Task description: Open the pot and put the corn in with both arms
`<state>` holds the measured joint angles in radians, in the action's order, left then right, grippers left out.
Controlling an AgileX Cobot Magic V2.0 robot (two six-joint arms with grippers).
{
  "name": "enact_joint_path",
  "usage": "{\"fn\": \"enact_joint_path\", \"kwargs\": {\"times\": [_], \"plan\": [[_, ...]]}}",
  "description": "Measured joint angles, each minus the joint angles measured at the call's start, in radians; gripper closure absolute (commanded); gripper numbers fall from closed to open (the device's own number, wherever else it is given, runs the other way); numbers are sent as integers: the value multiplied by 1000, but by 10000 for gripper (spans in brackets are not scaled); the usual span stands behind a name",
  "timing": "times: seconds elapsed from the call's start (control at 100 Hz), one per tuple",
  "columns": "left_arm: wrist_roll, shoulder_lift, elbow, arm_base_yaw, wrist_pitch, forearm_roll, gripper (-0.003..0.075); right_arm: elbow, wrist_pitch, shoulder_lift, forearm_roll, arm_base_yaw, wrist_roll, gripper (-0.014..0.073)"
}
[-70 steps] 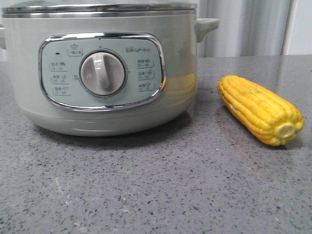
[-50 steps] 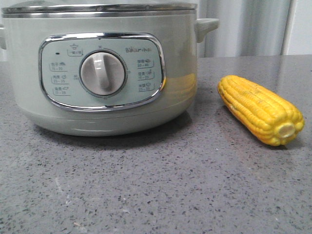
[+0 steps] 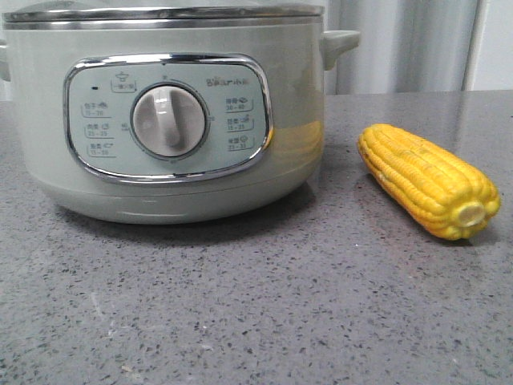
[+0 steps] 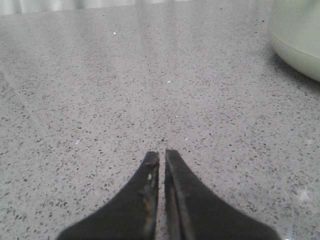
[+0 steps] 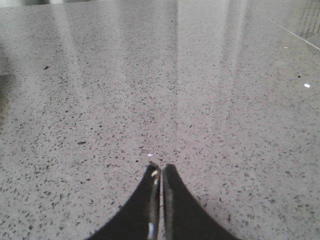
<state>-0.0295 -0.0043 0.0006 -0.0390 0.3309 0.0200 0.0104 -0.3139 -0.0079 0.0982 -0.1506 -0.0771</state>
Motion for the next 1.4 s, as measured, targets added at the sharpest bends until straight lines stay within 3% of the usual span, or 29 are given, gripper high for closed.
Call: {"fn": "enact_joint_path", "kwargs": {"times": [0.9, 1.399], "plan": [[0, 0, 0, 0, -36, -34, 741, 0, 2, 0, 0, 0, 0, 667], [0, 0, 0, 0, -51, -68, 741, 0, 120, 0, 0, 0, 0, 667]]}}
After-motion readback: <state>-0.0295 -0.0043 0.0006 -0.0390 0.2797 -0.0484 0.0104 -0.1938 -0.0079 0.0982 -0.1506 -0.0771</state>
